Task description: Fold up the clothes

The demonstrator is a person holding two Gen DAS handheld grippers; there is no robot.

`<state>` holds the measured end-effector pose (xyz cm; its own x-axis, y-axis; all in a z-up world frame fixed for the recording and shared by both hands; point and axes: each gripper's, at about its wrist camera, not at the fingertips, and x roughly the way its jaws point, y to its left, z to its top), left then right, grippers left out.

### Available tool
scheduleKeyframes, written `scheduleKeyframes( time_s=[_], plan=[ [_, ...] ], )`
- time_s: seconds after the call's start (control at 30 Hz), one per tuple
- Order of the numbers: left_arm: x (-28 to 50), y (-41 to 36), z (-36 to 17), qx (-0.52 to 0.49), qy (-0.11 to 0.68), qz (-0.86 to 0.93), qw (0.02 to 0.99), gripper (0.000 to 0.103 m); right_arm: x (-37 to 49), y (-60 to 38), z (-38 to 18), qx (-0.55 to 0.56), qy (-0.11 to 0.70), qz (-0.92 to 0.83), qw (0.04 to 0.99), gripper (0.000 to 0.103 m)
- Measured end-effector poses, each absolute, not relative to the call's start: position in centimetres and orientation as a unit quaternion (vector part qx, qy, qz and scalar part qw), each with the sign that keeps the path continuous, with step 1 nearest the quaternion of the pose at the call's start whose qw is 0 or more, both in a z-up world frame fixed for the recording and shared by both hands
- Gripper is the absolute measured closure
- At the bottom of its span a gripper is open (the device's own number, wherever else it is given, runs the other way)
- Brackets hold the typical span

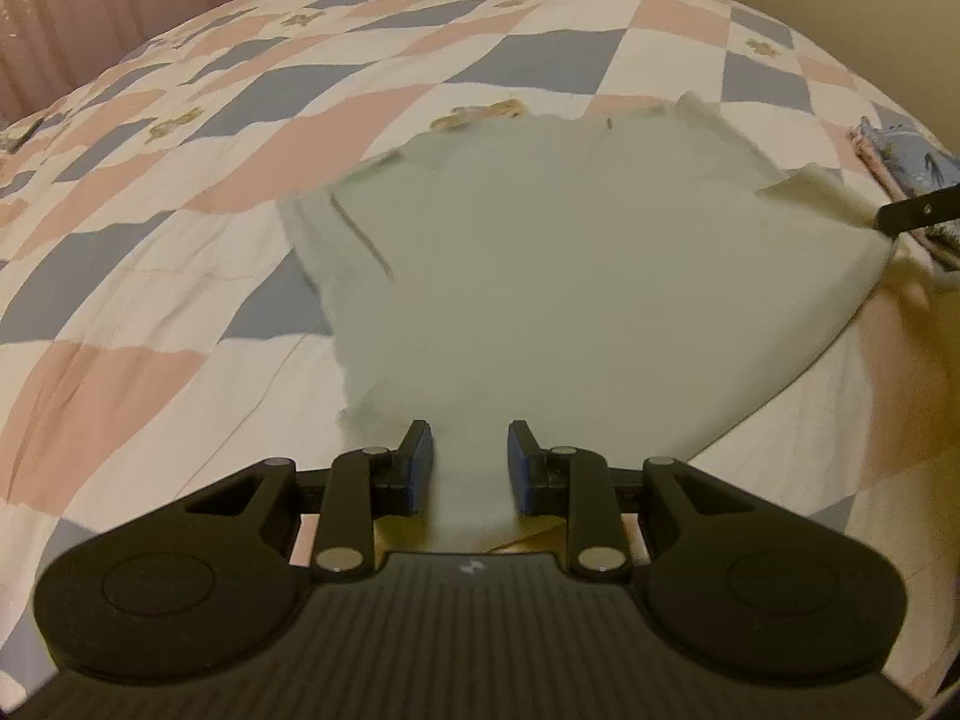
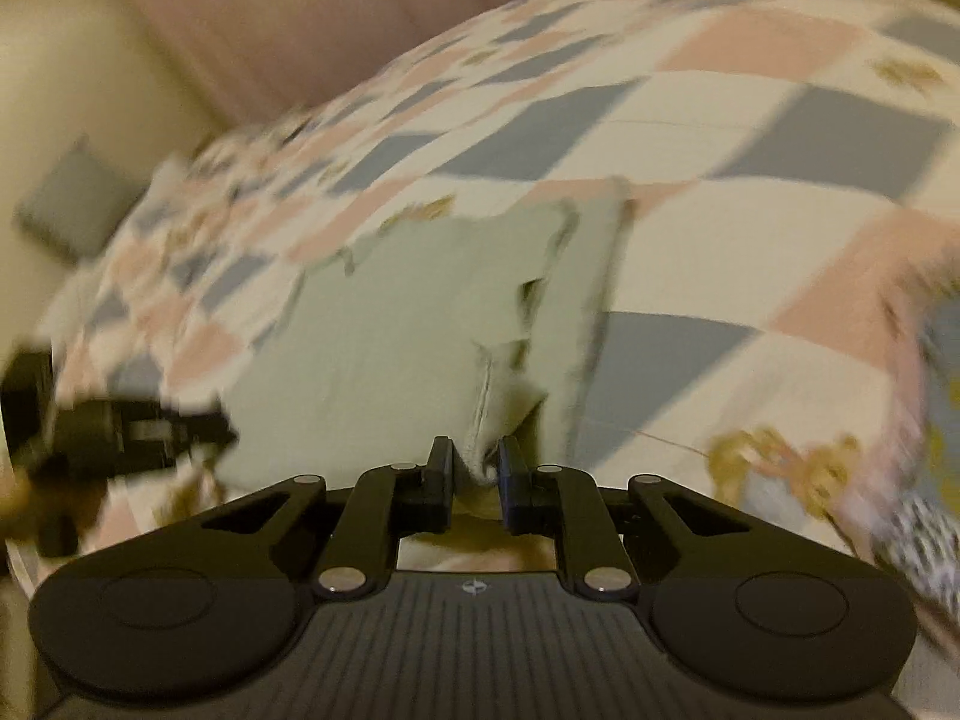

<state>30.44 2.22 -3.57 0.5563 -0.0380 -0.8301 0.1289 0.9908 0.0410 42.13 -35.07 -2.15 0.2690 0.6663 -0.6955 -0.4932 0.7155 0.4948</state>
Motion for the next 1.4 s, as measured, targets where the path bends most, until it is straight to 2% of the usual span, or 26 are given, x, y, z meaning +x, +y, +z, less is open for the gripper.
scheduleKeyframes(
  time_s=[0.17, 0.23, 0.3, 0.37, 0.4, 0.6, 0.63, 0.67, 0.7, 0.73, 0.97, 1.0, 1.03, 1.07, 1.33, 1.4],
  plan=[
    [29.7, 3.1, -3.1, 0.049, 0.467, -0.035, 0.882, 0.08, 42.8, -38.5, -2.9, 0.159, 0.508, 0.297, 0.793, 0.089],
    [29.1, 3.5, -2.5, 0.043, 0.464, -0.025, 0.884, 0.08, 42.3, -38.1, -2.6, 0.153, 0.504, 0.303, 0.794, 0.089],
    [28.3, 4.1, -2.0, 0.026, 0.463, -0.013, 0.886, 0.079, 41.9, -37.6, -2.3, 0.146, 0.5, 0.309, 0.795, 0.085],
    [27.7, 4.6, -1.8, 0.008, 0.465, 0.001, 0.885, 0.074, 41.4, -37.1, -2.0, 0.14, 0.496, 0.315, 0.797, 0.073],
    [27.4, 4.9, -1.7, -0.002, 0.466, 0.008, 0.885, 0.071, 41.2, -36.9, -1.9, 0.136, 0.494, 0.319, 0.797, 0.071],
    [27.4, 6.5, -2.6, -0.083, 0.476, 0.005, 0.876, 0.07, 40.0, -35.3, -2.0, 0.1, 0.489, 0.328, 0.802, 0.07],
    [27.7, 6.6, -2.9, -0.093, 0.48, 0.0, 0.872, 0.071, 39.8, -35.1, -2.0, 0.092, 0.488, 0.329, 0.803, 0.07],
    [27.9, 6.5, -3.3, -0.097, 0.487, -0.005, 0.868, 0.077, 39.5, -34.9, -2.1, 0.083, 0.487, 0.331, 0.804, 0.07],
    [28.1, 6.3, -3.5, -0.094, 0.492, -0.009, 0.866, 0.094, 39.4, -34.9, -2.2, 0.081, 0.488, 0.33, 0.804, 0.07],
    [28.2, 6.1, -3.6, -0.086, 0.494, -0.011, 0.865, 0.099, 39.4, -34.9, -2.3, 0.079, 0.49, 0.328, 0.804, 0.07],
    [27.9, 6.2, -3.3, -0.065, 0.488, -0.026, 0.87, 0.102, 38.9, -33.5, -2.5, 0.015, 0.478, 0.334, 0.812, 0.071],
    [27.9, 6.2, -3.3, -0.062, 0.488, -0.027, 0.87, 0.102, 38.8, -33.2, -2.5, 0.001, 0.475, 0.337, 0.813, 0.071],
    [27.9, 6.3, -3.2, -0.058, 0.486, -0.027, 0.872, 0.102, 38.8, -32.9, -2.8, -0.01, 0.478, 0.337, 0.811, 0.082],
    [28.0, 6.3, -3.1, -0.054, 0.484, -0.027, 0.873, 0.102, 38.8, -32.7, -3.1, -0.021, 0.48, 0.337, 0.81, 0.103],
    [28.5, 6.2, -2.5, -0.02, 0.488, -0.037, 0.872, 0.102, 38.7, -35.3, -1.4, -0.05, 0.462, 0.316, 0.827, 0.103],
    [28.6, 6.0, -2.6, -0.015, 0.49, -0.038, 0.87, 0.102, 38.4, -35.2, -1.2, -0.07, 0.459, 0.323, 0.825, 0.097]
  ],
)
